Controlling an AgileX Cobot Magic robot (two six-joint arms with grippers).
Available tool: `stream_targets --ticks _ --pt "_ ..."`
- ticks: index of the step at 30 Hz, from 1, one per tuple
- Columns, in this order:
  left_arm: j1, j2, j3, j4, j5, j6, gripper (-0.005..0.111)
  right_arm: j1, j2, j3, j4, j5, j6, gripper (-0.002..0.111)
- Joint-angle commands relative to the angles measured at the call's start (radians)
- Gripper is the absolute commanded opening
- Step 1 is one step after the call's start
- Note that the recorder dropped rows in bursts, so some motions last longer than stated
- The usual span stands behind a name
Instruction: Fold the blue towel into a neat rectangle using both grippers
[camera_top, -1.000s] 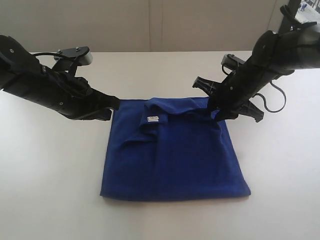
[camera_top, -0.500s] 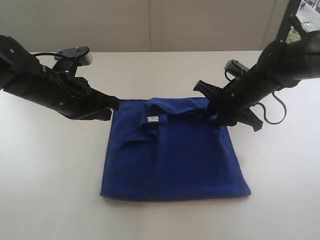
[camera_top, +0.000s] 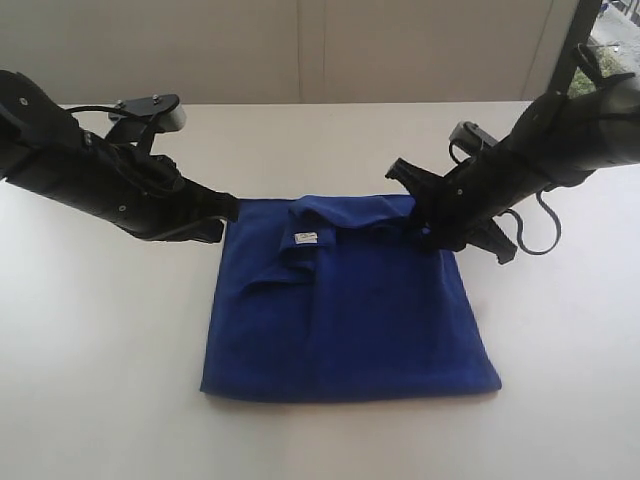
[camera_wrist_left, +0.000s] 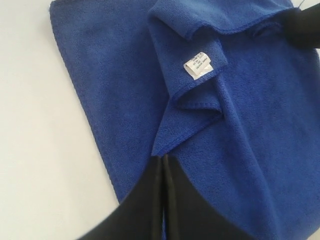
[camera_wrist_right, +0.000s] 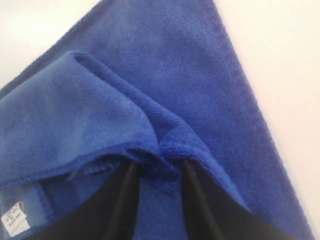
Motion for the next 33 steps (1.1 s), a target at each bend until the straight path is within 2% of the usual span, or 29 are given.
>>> stream_targets --ticks 1,5,12,20,25,33 --pt "-0.006 0.002 -0.005 -0.015 0.018 0.004 0.0 -0.003 -0.002 0.006 0.077 -0.017 -0.082 0.029" --pt "-0.006 0.002 -0.005 -0.015 0.018 0.004 0.0 -0.003 -0.002 0.006 0.081 -0.02 -0.083 0.023" --pt "-0.006 0.002 -0.005 -0.015 0.018 0.004 0.0 -0.003 -0.002 0.006 0.081 -0.02 -0.083 0.001" --pt "-0.006 0.002 -0.005 -0.015 0.047 0.004 0.0 -0.003 -0.019 0.006 0.035 -0.011 -0.085 0.0" --pt "-0.008 0.004 -0.049 -0.015 0.124 0.008 0.0 -0.003 -0.054 -0.008 0.026 0.0 -0.212 0.0" --pt "-0.078 0.103 -0.172 -0.019 0.16 0.024 0.0 -0.004 -0.1 -0.117 -0.191 0.08 -0.255 0.0"
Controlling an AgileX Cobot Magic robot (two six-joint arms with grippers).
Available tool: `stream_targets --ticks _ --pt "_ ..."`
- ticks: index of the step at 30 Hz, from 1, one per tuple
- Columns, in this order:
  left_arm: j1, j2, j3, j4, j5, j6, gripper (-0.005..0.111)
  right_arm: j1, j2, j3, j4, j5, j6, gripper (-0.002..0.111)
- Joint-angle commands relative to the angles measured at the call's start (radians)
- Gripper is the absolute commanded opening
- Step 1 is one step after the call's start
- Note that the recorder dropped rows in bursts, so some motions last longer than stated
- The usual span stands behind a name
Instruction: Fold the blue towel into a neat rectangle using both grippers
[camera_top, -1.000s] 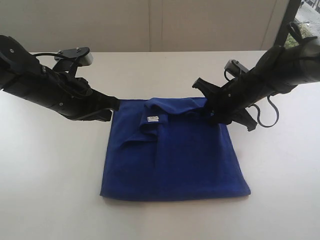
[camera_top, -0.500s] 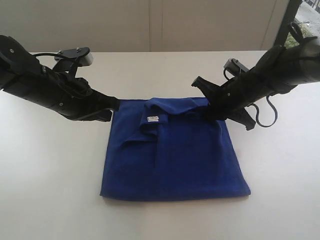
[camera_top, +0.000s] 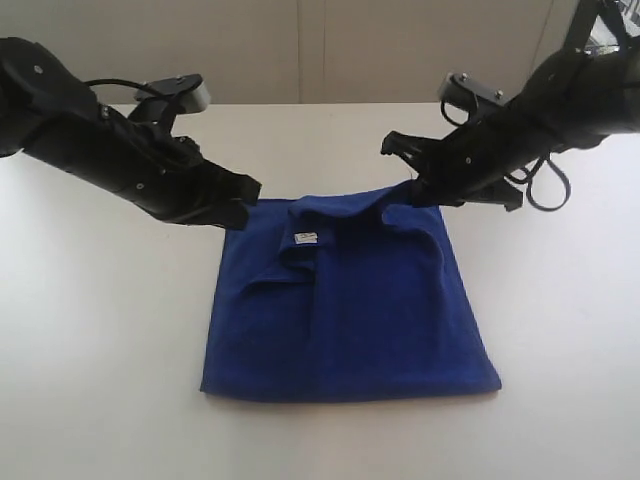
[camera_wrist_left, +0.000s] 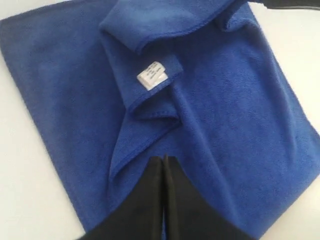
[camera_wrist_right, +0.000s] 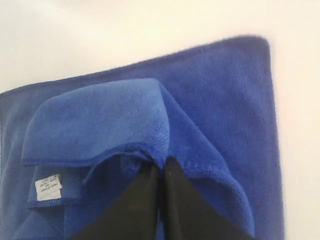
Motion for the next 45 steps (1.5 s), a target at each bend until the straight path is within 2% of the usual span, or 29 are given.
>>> stream_targets --ticks 1,6,10,18,21,23,26,29,39,43,44,45 --pt "-0.059 0.095 -0.075 -0.017 0.042 0.022 0.0 -0.004 -0.019 -0.06 -0.147 0.037 -0.021 0.0" --pt "-0.14 0.196 -0.167 -0.027 0.044 0.119 0.0 -0.004 -0.013 -0.064 -0.238 0.013 -0.024 0.0" --pt "-0.193 0.237 -0.217 -0.016 -0.042 0.21 0.0 -0.004 -0.013 -0.064 -0.255 0.017 -0.024 0.0" --pt "-0.208 0.321 -0.261 0.148 -0.157 0.242 0.0 -0.004 -0.013 -0.064 -0.255 0.028 -0.024 0.0" --pt "-0.232 0.335 -0.261 0.212 -0.227 0.242 0.0 -0.004 -0.013 -0.062 -0.255 0.028 -0.024 0.0" --pt "-0.251 0.335 -0.261 0.244 -0.272 0.242 0.007 -0.004 -0.013 -0.058 -0.255 0.028 -0.024 0.0" --pt "-0.262 0.347 -0.261 0.261 -0.329 0.274 0.033 -0.004 -0.013 -0.058 -0.255 0.035 -0.024 0.0" --pt "-0.262 0.363 -0.261 0.261 -0.343 0.324 0.041 -0.004 -0.013 -0.058 -0.255 0.035 -0.024 0.0" --pt "-0.262 0.411 -0.261 0.268 -0.37 0.382 0.042 -0.004 -0.013 -0.058 -0.255 0.033 -0.024 0.0" --pt "-0.262 0.414 -0.261 0.282 -0.389 0.454 0.041 -0.004 -0.013 -0.058 -0.253 0.029 -0.024 0.0" --pt "-0.262 0.414 -0.261 0.282 -0.411 0.462 0.04 -0.004 -0.013 -0.058 -0.253 0.029 -0.024 0.0" --pt "-0.262 0.423 -0.261 0.282 -0.445 0.465 0.034 -0.004 -0.013 -0.058 -0.253 0.029 -0.024 0.0"
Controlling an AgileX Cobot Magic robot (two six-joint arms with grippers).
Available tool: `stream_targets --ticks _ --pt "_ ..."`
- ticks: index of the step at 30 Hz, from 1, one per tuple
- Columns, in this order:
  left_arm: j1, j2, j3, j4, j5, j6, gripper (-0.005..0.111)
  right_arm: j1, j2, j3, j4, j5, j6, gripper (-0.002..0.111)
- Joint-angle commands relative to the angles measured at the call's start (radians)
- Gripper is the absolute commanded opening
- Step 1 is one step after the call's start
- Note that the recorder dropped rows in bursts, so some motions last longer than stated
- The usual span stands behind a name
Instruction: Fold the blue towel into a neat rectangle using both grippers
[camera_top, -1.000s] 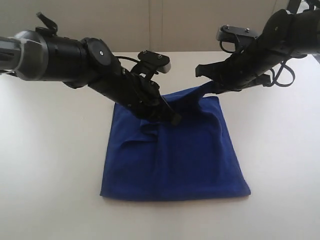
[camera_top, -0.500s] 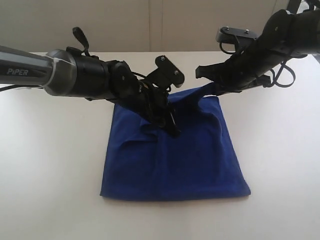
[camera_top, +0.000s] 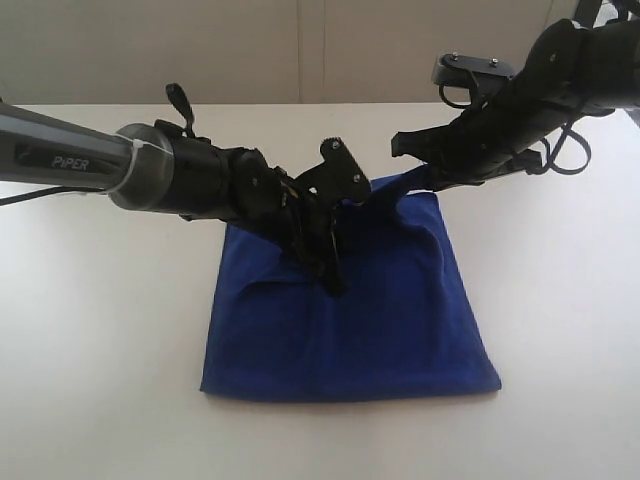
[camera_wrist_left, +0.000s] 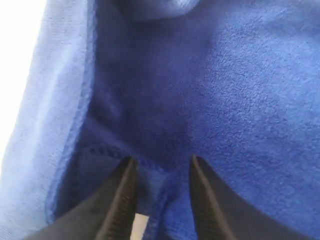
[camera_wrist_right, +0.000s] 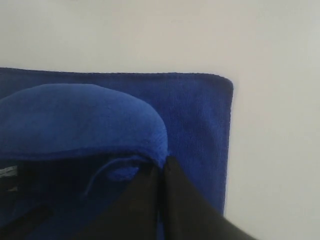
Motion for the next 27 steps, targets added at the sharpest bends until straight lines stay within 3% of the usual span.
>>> stream_targets --ticks 1,3,7,14,18,22,27 --pt "-0.003 0.005 -0.005 -0.004 -0.073 0.035 0.029 -0.004 -0.001 -0.001 -0.004 -0.003 -0.013 0.0" --pt "-0.003 0.006 -0.005 -0.004 -0.084 0.035 0.016 -0.004 -0.001 -0.001 -0.004 -0.001 -0.013 0.0" --pt "-0.003 0.004 -0.005 -0.002 -0.084 0.035 0.0 -0.004 -0.001 -0.001 -0.004 -0.001 -0.013 0.0" --pt "-0.003 -0.027 -0.005 -0.002 -0.043 0.035 0.0 -0.004 -0.001 -0.001 -0.002 -0.005 -0.009 0.0" --pt "0.011 -0.086 -0.005 -0.002 0.117 0.007 0.0 -0.004 -0.001 -0.001 -0.002 -0.029 -0.01 0.0" --pt "0.046 -0.157 -0.005 0.003 0.267 -0.015 0.0 -0.004 -0.001 -0.001 -0.002 -0.074 -0.01 0.0" --pt "0.111 -0.238 -0.005 0.008 0.315 -0.021 0.0 -0.004 -0.001 -0.001 -0.008 -0.085 -0.022 0.0"
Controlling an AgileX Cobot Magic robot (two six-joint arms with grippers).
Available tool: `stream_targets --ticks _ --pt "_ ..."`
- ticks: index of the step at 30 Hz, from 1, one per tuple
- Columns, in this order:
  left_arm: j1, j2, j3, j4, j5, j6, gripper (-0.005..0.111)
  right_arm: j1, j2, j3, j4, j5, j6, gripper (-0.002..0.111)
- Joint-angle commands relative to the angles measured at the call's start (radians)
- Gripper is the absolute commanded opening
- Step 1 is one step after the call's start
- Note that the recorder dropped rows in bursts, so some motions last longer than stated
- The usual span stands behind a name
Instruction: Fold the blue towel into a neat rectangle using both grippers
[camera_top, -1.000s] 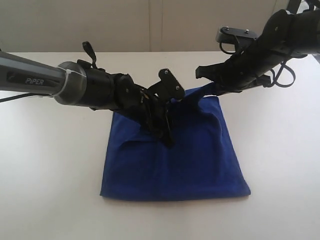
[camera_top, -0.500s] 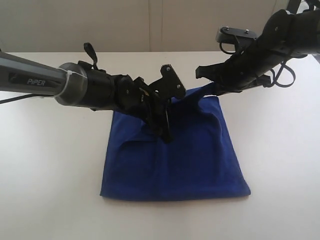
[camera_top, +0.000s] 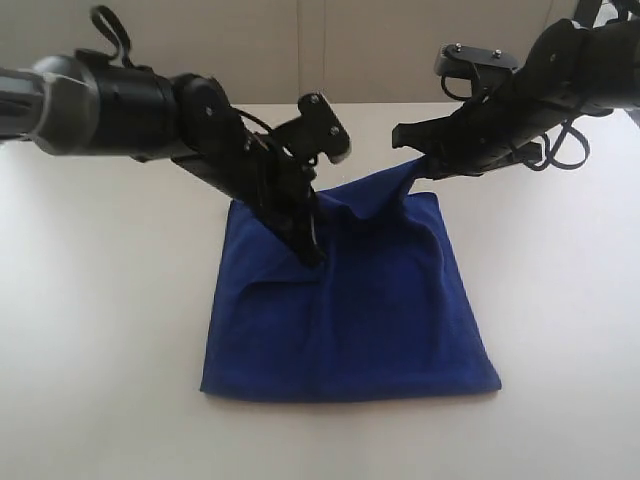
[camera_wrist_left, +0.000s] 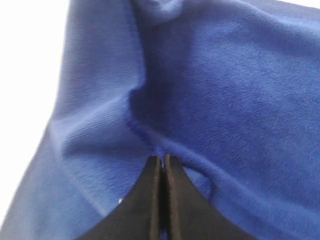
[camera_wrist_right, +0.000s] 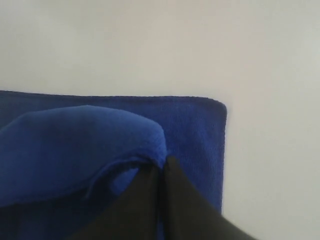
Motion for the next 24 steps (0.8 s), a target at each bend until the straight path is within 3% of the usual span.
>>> stream_targets --ticks 1,9,24 --pt "0.065 -0.083 -0.005 0.001 0.055 -0.034 0.0 -0.004 -0.001 -0.001 -0.011 -0.02 -0.037 0.0" --pt "0.146 -0.184 -0.005 -0.003 0.136 -0.129 0.0 -0.004 -0.054 -0.001 -0.191 0.001 -0.089 0.0" --pt "0.146 -0.481 -0.005 -0.02 0.49 -0.41 0.0 0.063 -0.483 -0.001 -0.246 0.462 -0.22 0.0"
